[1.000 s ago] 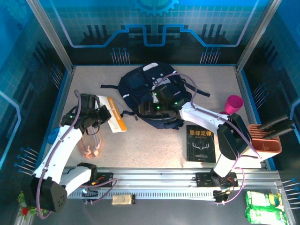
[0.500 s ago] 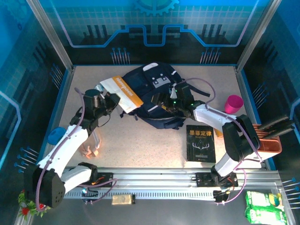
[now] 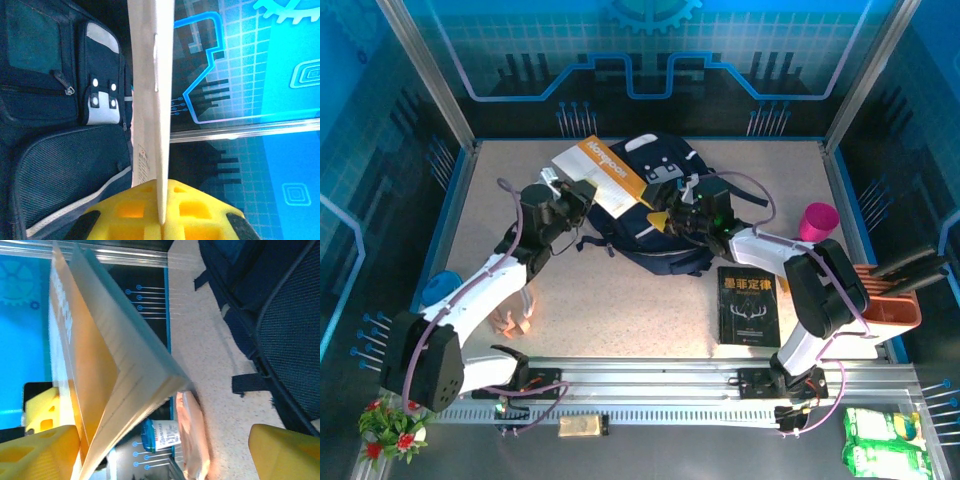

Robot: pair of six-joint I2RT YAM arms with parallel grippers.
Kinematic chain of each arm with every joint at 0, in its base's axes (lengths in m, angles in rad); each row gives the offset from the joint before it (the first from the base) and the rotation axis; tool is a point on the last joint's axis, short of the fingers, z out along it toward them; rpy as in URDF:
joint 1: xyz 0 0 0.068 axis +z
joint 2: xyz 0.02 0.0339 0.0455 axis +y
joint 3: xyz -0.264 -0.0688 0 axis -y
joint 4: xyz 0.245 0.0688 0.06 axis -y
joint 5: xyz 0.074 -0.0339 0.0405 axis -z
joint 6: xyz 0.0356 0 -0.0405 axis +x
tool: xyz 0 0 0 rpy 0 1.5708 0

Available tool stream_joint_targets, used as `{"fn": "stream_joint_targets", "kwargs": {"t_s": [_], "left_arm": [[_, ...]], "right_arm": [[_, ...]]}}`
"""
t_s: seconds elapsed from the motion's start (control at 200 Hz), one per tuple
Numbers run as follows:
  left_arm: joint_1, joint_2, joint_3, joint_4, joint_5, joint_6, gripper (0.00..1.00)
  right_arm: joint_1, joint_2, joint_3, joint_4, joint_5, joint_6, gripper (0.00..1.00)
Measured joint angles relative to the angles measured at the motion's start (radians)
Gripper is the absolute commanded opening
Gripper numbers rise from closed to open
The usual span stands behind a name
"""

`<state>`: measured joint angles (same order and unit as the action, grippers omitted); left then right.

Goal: Pack the student bag
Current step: Pass the book.

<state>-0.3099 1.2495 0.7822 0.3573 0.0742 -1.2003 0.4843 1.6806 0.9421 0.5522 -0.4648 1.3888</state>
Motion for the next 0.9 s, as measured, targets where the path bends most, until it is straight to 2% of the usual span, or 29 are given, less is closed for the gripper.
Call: {"fn": "stream_joint_targets", "kwargs": {"t_s": [0.31,0.445,0.635,0.9], "left_arm": [[-0.004,0.025,0.0,0.06,0.0,-0.033,0.0],[-0.009,0.037,0.0,0.087,0.0,-0.043,0.0],[-0.017,0.062,-0.001,0.11,0.001,-0.066,0.0],[-0.018,0.074,-0.003,0.128,0.001,-0.084,0.04]], "right_arm": [[0.039,0.003,-0.039,0.139,0.031,0.088,0.85],[0.053,0.008,-0.04,0.18,0.046,0.104,0.8],[0.061,0.027,-0.035,0.219,0.049,0.127,0.65],[0.06,0.042,-0.024,0.255,0.061,0.143,0.36]]}}
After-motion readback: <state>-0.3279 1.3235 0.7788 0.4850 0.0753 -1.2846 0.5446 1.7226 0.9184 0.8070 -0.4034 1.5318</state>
